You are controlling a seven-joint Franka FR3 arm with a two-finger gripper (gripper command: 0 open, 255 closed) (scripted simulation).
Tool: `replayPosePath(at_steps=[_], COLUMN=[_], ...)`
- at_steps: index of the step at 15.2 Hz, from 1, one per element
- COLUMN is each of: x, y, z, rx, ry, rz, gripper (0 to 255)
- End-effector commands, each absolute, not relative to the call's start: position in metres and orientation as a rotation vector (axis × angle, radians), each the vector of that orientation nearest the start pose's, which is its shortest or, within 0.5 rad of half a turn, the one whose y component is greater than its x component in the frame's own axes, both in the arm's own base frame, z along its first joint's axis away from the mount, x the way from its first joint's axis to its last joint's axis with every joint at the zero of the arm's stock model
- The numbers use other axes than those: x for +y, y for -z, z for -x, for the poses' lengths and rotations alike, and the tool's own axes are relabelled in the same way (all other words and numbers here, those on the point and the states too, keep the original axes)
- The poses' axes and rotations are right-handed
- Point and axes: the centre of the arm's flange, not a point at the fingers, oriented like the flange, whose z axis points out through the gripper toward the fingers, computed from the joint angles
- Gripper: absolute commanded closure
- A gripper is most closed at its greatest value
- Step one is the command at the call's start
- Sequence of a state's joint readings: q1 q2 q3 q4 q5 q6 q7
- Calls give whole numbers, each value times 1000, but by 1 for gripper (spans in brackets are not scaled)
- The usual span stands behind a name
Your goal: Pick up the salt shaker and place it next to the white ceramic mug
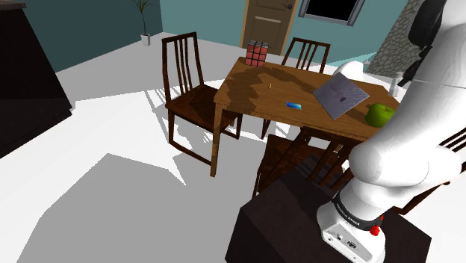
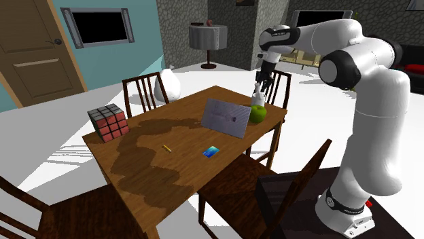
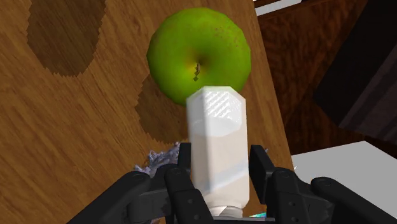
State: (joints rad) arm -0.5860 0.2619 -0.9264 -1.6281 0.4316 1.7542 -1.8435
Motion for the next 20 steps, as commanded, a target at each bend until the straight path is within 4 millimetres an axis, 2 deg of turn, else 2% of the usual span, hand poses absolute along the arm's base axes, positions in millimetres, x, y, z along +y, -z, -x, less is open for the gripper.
replayPosePath(at_steps=[1, 11, 20], x=[-617, -673, -673], y=[-517, -518, -470], z=[-97, 27, 27], rx=[-406, -406, -406], ry=[339, 339, 339], rz=[3094, 3094, 3094], gripper=[255, 255, 255])
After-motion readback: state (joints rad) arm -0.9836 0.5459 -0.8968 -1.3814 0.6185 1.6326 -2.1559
